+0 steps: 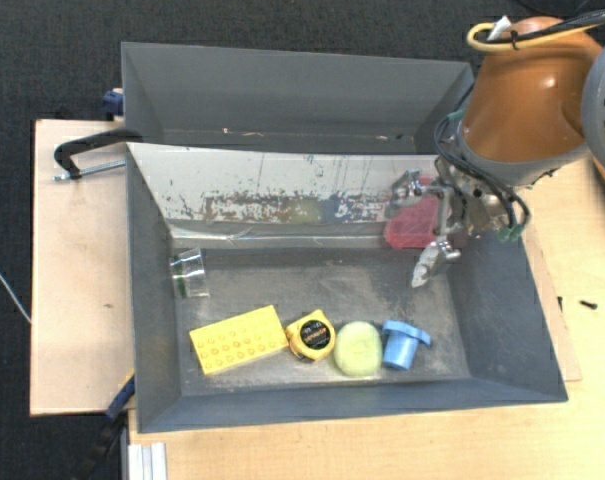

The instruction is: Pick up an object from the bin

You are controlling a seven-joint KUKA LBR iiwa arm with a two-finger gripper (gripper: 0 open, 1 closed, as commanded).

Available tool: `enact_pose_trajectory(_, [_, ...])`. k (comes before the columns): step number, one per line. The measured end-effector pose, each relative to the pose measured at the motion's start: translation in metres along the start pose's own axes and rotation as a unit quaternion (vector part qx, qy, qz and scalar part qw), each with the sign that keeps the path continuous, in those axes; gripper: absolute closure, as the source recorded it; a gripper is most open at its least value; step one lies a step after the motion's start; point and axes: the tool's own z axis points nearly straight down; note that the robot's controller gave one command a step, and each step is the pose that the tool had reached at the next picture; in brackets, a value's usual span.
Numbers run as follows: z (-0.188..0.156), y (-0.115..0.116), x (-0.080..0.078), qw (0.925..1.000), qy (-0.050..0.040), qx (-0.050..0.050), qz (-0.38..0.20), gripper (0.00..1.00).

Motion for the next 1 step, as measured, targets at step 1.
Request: enact_pose_trajectory(1, [0.0626,0.0045,0.0013,0.9980,0.0034,-0.002,-0.064,0.00])
